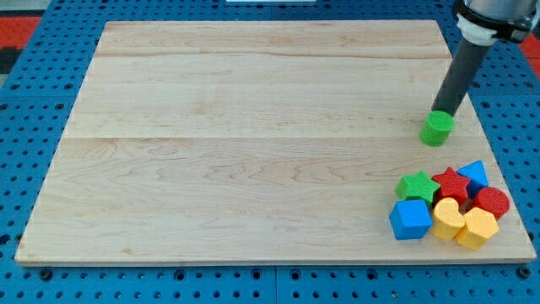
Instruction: Push the green circle into the group of blocks
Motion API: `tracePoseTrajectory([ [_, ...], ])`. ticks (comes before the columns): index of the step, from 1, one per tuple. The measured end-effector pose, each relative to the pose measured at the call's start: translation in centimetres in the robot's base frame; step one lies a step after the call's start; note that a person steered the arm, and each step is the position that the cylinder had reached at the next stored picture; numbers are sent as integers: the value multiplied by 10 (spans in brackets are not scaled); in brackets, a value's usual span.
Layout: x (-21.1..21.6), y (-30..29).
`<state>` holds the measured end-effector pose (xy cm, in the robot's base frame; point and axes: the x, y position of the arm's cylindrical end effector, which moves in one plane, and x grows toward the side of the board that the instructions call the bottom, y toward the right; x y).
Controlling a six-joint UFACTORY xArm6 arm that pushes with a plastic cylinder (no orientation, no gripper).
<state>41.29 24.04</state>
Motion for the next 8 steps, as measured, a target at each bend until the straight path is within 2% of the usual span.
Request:
tracePoseTrajectory([
  [3,59,-2],
  [5,28,-6],
  [8,54,-20],
])
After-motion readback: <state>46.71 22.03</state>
